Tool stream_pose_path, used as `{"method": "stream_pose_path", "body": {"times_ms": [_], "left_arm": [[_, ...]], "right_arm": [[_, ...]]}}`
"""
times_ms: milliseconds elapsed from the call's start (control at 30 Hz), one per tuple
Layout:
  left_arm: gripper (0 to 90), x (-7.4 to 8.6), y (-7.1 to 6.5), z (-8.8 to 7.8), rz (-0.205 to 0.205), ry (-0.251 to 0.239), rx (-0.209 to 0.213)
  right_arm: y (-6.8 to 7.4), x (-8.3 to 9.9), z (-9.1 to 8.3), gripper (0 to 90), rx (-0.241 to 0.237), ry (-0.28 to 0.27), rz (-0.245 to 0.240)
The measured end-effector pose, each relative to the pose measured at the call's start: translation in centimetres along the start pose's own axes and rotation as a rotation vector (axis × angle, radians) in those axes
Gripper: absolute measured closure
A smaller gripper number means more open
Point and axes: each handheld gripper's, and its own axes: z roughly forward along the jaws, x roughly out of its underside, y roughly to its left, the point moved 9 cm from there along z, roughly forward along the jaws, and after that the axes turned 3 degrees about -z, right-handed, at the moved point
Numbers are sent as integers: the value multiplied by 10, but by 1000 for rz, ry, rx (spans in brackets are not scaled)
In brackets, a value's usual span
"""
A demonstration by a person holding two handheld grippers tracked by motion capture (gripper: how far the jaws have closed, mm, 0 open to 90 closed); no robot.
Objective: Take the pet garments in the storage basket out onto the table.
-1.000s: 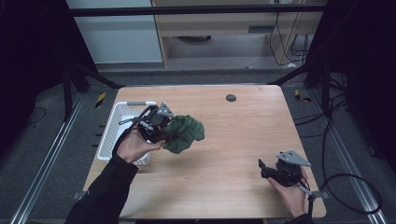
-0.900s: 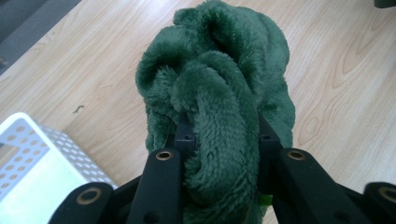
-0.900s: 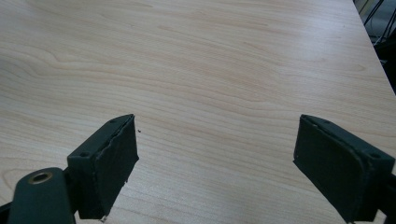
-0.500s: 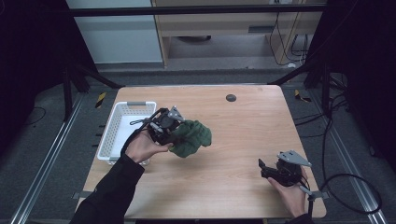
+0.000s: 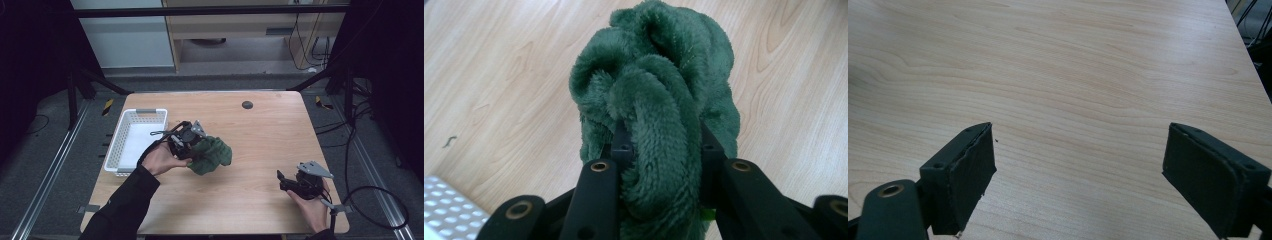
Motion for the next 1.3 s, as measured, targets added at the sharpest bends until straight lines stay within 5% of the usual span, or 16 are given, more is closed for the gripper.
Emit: {"method": "stream_pose_path", "body": {"times_ms": [1300], "left_arm": [[692, 16, -35, 62, 88, 105, 111]], "right_arm": [[-2, 2, 1, 134, 4, 6, -4]]}}
